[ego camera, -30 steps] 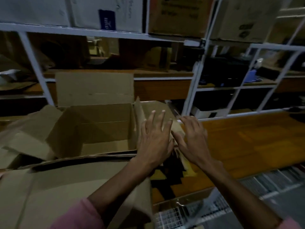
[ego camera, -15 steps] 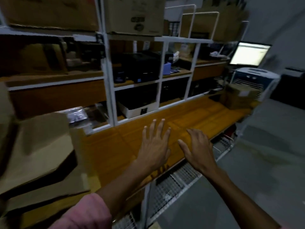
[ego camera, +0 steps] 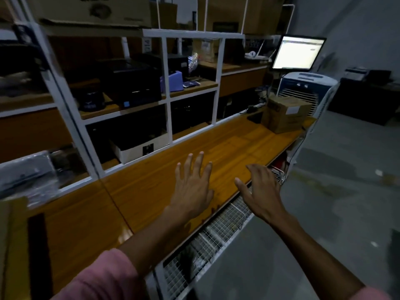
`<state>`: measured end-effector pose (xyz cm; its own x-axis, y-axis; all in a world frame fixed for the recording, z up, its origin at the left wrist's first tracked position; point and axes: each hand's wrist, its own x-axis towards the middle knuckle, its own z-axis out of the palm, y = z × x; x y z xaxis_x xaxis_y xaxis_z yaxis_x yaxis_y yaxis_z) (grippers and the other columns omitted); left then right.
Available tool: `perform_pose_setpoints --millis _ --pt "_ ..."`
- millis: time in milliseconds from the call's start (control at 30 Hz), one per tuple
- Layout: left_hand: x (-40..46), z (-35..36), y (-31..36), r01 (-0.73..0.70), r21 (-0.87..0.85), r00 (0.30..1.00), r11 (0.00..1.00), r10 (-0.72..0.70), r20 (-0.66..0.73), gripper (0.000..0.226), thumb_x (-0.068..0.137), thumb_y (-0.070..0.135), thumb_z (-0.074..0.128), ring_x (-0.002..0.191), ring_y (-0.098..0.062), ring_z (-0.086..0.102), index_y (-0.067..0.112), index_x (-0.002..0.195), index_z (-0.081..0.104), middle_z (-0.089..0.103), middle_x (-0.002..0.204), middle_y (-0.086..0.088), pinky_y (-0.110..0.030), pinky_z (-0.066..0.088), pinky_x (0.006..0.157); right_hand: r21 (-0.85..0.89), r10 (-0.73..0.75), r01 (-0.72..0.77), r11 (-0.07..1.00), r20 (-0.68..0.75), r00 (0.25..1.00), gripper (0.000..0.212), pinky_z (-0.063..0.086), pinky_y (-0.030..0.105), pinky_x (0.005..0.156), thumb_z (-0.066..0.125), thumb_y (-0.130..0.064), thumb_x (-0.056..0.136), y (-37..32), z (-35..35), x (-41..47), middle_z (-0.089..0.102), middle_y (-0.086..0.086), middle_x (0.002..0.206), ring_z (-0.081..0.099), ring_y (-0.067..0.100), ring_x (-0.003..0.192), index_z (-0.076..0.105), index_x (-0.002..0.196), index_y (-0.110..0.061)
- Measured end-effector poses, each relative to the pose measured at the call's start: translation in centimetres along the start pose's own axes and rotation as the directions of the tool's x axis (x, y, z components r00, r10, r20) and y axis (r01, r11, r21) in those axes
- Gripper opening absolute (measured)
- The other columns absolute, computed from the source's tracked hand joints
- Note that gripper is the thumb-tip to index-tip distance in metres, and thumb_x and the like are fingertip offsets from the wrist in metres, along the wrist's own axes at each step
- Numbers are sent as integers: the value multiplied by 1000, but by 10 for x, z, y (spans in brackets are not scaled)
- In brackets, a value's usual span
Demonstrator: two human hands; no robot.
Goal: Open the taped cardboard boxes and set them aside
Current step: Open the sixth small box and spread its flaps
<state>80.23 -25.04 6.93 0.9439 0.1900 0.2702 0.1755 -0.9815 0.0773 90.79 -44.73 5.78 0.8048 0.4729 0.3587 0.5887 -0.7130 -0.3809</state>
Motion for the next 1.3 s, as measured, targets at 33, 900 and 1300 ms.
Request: perform_pose_setpoints --millis 33,900,1300 --pt "16 6 -1 -1 -3 1000 1000 1 -8 78 101 52 48 154 -35 -21 25 161 6 -19 169 -7 -62 -4 123 -3 5 -5 1000 -2 1000 81 31 58 111 22 -77 92 6 3 13 38 6 155 28 28 144 39 149 -21" --pt "464 223 91 -105 -27 994 994 105 -8 83 101 55 48 155 -34 -16 24 162 1 -13 170 -5 -63 1 123 -11 27 -29 1000 -120 992 83 29 56 115 25 -78 92 318 94 368 33 5 159 24 29 148 33 152 -21" --pt "712 336 220 -66 -15 996 998 66 61 78 102 48 47 156 -32 -9 23 161 2 -5 170 -4 -59 5 123 5 -8 9 1000 -72 997 79 30 57 115 25 -73 95 537 135 566 33 6 160 19 31 150 35 152 -18"
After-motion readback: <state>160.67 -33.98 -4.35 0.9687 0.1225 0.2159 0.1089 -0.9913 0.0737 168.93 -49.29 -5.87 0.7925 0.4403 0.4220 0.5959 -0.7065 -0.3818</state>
